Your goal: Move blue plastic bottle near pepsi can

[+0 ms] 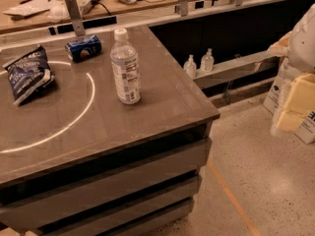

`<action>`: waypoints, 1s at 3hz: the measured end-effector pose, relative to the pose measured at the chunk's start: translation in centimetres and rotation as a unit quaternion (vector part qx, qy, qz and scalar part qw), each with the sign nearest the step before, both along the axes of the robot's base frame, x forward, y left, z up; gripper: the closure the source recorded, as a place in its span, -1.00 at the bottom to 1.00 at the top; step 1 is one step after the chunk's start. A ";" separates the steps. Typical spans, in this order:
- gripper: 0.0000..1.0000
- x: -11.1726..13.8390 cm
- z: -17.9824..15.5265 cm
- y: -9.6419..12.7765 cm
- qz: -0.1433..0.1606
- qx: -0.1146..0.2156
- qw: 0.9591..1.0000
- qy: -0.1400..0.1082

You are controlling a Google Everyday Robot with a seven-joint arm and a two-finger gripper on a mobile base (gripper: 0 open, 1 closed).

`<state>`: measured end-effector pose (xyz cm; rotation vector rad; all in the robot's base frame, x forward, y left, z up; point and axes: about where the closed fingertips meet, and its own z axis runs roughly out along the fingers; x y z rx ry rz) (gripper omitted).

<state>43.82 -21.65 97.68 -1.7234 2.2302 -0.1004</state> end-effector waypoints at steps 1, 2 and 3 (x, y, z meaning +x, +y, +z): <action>-1.00 0.0 0.0 0.0 0.000 0.000 1.000 0.000; -1.00 0.2 0.5 0.4 0.005 0.007 1.000 -0.003; -1.00 1.2 1.0 1.7 0.010 0.050 0.999 -0.014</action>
Offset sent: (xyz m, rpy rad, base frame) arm 0.0033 0.0085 0.0049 0.0305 0.0094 0.0238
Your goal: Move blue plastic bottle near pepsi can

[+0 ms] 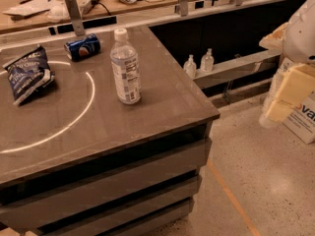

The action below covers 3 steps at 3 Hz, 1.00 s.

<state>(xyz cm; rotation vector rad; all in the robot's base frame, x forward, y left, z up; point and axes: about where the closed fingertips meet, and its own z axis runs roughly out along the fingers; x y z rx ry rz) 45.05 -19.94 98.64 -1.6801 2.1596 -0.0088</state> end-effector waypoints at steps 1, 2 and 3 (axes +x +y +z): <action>-1.00 4.1 1.0 2.6 0.026 0.111 0.993 -0.033; -1.00 8.6 3.0 7.8 0.102 0.263 0.958 -0.053; -1.00 10.6 3.0 10.4 0.148 0.333 0.931 -0.038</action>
Offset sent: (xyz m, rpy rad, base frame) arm 0.1146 0.1108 0.0695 0.8321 -0.1632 0.3517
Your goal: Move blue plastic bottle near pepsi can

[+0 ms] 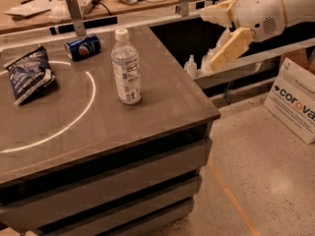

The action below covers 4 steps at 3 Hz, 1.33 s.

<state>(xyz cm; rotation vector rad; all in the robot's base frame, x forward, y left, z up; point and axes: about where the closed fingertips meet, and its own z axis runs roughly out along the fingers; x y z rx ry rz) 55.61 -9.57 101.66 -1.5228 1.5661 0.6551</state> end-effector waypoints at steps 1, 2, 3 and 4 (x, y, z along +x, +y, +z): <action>-1.00 1.2 -2.6 2.0 0.038 0.037 0.998 0.031; -1.00 1.2 -2.6 2.0 0.038 0.037 0.998 0.032; -1.00 0.6 -4.3 2.8 0.038 0.027 0.998 0.047; -1.00 1.1 -7.6 5.5 0.039 0.041 0.997 0.047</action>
Offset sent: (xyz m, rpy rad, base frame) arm 0.0094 0.0172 -0.0194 0.0626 0.0482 0.0653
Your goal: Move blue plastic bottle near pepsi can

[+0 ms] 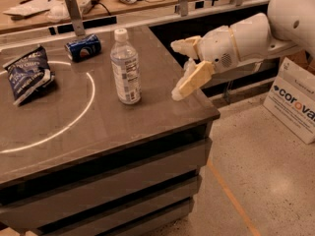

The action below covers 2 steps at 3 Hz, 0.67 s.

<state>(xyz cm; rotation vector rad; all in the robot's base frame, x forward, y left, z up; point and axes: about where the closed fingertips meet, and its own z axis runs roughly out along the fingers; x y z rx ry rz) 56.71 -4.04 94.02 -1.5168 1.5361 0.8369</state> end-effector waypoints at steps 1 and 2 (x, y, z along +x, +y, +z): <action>-1.00 1.2 -1.6 1.6 -0.004 0.016 1.000 -0.009; -1.00 3.1 -3.2 3.7 0.004 0.040 0.999 -0.015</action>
Offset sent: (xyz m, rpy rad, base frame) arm 0.0566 0.0558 -0.0542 0.1404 -0.0457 0.0169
